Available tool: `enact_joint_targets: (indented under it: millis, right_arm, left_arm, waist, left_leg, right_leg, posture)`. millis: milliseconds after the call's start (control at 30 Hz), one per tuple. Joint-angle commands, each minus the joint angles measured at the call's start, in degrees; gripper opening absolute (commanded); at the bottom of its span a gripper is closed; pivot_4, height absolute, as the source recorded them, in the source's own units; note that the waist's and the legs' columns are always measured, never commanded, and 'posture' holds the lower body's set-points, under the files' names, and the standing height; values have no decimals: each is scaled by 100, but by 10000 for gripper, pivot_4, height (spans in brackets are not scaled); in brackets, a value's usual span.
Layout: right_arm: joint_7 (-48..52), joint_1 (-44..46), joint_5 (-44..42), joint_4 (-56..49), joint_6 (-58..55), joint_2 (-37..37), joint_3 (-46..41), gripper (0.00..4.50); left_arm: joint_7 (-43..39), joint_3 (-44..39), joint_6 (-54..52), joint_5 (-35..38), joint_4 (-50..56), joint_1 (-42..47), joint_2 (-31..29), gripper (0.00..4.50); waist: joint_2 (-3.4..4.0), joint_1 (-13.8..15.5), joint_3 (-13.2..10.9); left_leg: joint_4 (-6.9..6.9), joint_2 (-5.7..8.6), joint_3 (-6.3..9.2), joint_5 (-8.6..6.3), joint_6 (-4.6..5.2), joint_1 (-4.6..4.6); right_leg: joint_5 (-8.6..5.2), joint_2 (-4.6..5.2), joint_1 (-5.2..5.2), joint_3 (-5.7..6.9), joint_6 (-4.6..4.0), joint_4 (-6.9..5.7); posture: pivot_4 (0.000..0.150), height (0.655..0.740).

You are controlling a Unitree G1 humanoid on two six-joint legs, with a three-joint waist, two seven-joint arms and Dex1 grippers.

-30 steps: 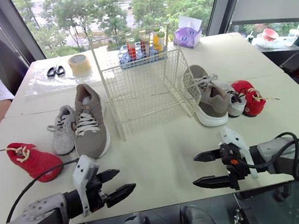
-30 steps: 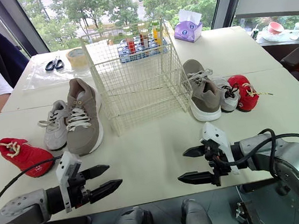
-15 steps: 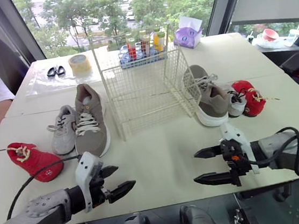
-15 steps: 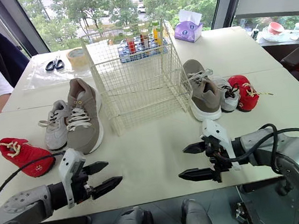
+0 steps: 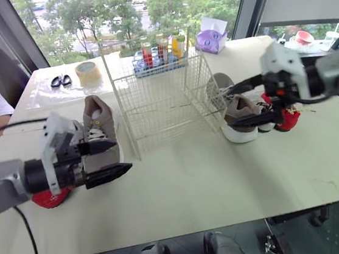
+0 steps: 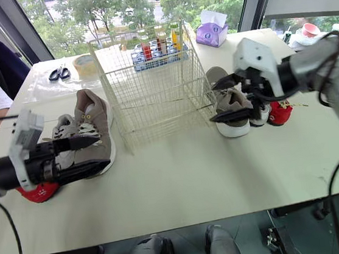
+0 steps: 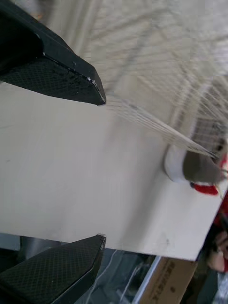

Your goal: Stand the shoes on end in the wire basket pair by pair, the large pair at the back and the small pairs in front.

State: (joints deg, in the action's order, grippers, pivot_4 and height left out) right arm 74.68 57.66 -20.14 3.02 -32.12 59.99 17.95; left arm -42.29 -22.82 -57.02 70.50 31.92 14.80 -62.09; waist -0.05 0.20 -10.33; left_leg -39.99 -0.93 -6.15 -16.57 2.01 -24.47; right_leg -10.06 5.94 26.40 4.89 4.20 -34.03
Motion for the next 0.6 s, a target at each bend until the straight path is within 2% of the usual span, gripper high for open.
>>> enact_joint_targets:
  millis: [33,300,400,600]
  right_arm:
    - [499,430,784,896,938,-371,372,45000]
    - [1160,1081,1670,2596,2063,-1518,770,45000]
    - [1047,1320,2275,3518,2709,-1980,1044,36270]
    - [971,1642,2705,4686,3420,-2502,940,6748]
  left_arm:
    - [121,165,-10,85,191,157,-12,44474]
    - [426,262,68,-83,542,-301,197,44474]
    - [579,292,145,-159,569,-371,298,45000]
    - [708,247,180,-276,697,-514,378,45000]
  waist:
    - [-1,-7,0]
    - [0,-96,-3]
    - [0,-120,-3]
    - [2,-96,-4]
  left_leg:
    - [0,1,-1,3,-4,-1]
    - [2,-1,3,10,-17,2]
    - [2,0,3,13,-21,10]
    - [2,-2,10,19,-33,8]
  right_leg:
    - [1,-2,1,0,3,-3]
    - [10,-7,-1,1,24,-12]
    - [10,-8,-7,1,23,-16]
    - [10,-9,-6,2,23,-22]
  posture:
    - [1500,7400]
    - [1500,7400]
    - [1500,7400]
    - [1500,7400]
